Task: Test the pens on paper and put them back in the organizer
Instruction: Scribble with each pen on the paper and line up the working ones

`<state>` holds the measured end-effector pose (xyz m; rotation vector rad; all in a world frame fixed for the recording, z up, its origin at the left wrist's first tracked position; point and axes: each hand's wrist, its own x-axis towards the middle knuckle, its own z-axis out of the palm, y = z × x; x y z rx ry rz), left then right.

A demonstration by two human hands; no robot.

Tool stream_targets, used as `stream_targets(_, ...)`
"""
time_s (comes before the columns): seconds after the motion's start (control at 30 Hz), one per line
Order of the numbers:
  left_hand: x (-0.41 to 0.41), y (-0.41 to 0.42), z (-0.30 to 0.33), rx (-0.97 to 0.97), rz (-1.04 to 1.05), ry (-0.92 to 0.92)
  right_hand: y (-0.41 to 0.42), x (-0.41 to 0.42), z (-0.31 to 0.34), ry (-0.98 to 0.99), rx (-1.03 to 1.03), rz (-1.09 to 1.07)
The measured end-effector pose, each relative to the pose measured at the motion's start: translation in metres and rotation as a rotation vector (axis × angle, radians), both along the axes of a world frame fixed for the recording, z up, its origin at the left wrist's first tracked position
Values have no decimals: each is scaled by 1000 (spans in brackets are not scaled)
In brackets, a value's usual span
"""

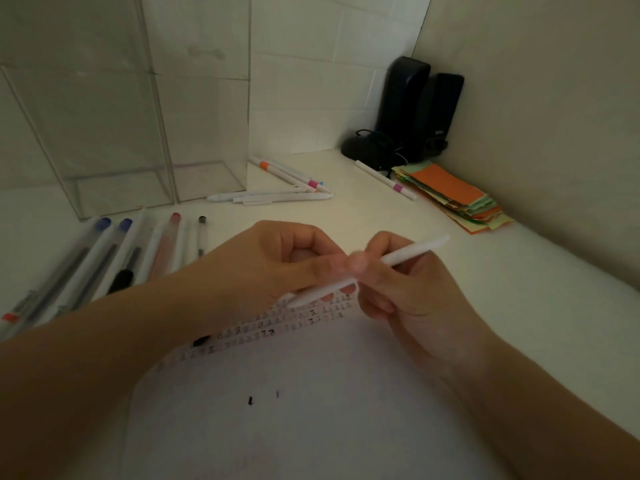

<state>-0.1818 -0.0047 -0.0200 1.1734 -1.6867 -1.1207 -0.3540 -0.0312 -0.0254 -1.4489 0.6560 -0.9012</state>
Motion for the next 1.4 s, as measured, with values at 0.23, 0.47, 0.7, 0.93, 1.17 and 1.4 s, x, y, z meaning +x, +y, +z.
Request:
stream_targets(0.23,29,-14,-8,-162,131,-429,-22,-22,2,192,157,-216)
stream_targets(0.47,33,-14,-13,-123,-32,-492,-18,-18,-3,217,75,-115)
stream_targets(0.7,33,-17,-16,-120,-94,-500,-10,-6,-14,386,-212,-313)
stream_targets(0.93,35,-18,-18,-132,-123,-484,-10,-1,-18,434,-297,-319)
stream_targets(1.17,36,-19,-19,-139,-128,-480,-9,0,-19,494,-363,-300)
stream_targets(1.4,36,-18,-18,-129,-135,-471,-10,-1,-19,500,-352,-283)
